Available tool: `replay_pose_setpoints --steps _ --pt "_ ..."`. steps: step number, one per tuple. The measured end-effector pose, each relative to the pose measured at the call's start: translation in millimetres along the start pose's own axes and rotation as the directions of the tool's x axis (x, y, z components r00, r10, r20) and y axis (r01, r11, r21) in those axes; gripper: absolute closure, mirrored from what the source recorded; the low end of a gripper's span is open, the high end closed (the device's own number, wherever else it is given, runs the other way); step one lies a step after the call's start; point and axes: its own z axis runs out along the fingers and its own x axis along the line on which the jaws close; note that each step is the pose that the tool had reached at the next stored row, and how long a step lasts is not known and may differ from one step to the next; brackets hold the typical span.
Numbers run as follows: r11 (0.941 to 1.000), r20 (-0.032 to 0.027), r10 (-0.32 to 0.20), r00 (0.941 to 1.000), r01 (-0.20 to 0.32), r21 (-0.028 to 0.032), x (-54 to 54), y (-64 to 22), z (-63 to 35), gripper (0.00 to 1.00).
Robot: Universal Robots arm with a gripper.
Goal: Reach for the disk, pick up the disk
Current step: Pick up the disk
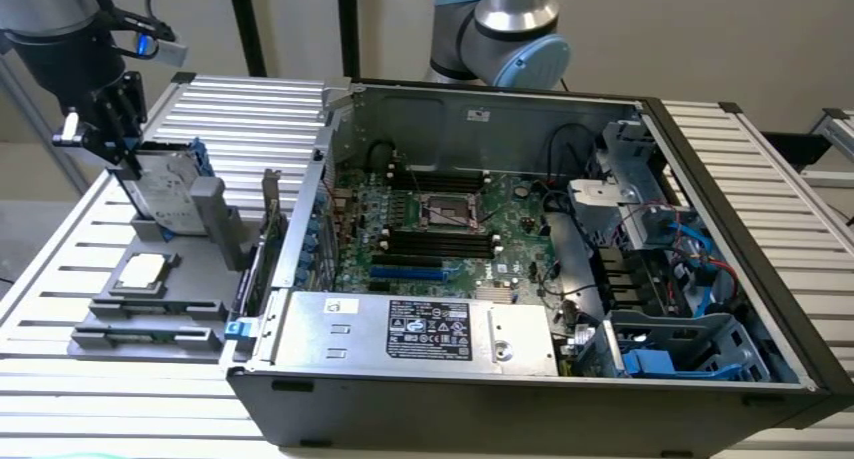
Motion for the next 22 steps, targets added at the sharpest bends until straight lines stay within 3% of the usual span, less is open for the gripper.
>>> replay_pose_setpoints --steps 7,11,22 --pt "1.0000 0.0001 0.000 1.0000 0.000 0.0002 0.0 0.1 -0.7 0.67" --pt "1.0000 0.0000 0.000 1.0000 0.000 0.0001 -0.2 0.1 -6.5 0.67" --pt "1.0000 0.0000 0.000 1.0000 0.000 0.0000 -1.3 -1.8 -53.2 0.67"
